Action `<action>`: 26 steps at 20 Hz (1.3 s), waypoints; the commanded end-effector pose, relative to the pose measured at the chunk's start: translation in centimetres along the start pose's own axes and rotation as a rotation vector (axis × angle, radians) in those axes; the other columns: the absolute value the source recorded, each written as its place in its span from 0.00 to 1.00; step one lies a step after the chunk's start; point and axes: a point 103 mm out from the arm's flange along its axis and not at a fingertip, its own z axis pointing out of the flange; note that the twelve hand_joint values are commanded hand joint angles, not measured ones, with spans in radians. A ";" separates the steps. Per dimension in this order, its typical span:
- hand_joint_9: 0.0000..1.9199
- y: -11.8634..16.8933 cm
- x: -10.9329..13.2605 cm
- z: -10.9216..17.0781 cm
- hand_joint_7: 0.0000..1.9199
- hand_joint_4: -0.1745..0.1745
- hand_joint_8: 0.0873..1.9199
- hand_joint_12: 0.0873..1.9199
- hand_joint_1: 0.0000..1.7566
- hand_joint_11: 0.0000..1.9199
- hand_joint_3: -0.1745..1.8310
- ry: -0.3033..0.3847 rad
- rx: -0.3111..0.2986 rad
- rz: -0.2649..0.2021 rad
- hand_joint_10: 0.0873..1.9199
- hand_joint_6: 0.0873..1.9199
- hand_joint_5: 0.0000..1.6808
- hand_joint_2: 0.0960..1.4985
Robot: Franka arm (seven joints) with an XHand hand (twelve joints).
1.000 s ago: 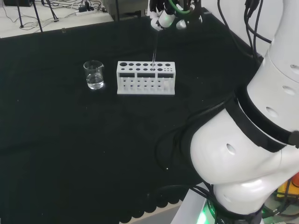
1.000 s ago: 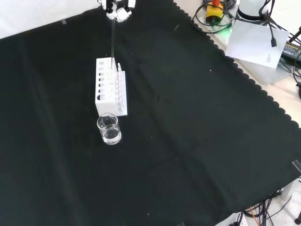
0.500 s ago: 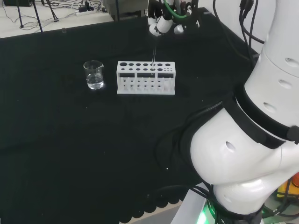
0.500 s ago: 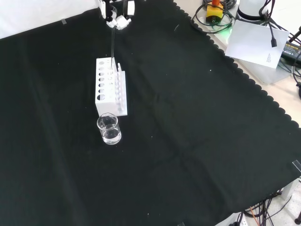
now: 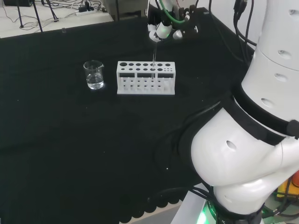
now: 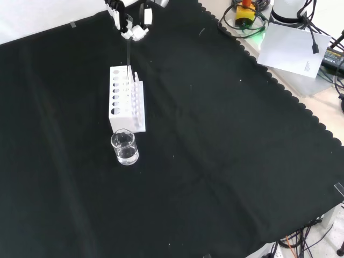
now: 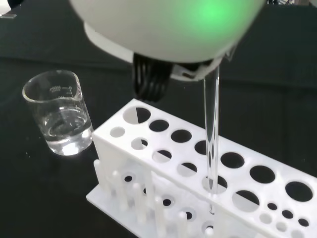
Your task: Put the glass rod back on the white test tube rack.
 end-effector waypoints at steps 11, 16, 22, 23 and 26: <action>1.00 2.3 -1.4 1.3 0.72 0.00 0.41 0.37 0.76 0.91 0.50 -0.020 0.045 0.011 0.17 0.24 0.74 0.33; 1.00 2.3 -1.7 1.7 0.71 0.00 0.42 0.37 0.76 0.91 0.50 -0.024 0.058 0.013 0.17 0.24 0.74 0.33; 1.00 2.3 -2.0 2.3 0.71 0.00 0.41 0.37 0.76 0.91 0.50 -0.017 0.078 0.019 0.17 0.25 0.74 0.33; 1.00 2.3 -2.1 2.4 0.71 0.00 0.41 0.37 0.76 0.91 0.50 -0.005 0.086 0.019 0.17 0.25 0.74 0.33; 0.99 2.3 -2.1 2.4 0.72 0.00 0.39 0.36 0.76 0.91 0.50 0.008 0.098 0.021 0.17 0.25 0.74 0.33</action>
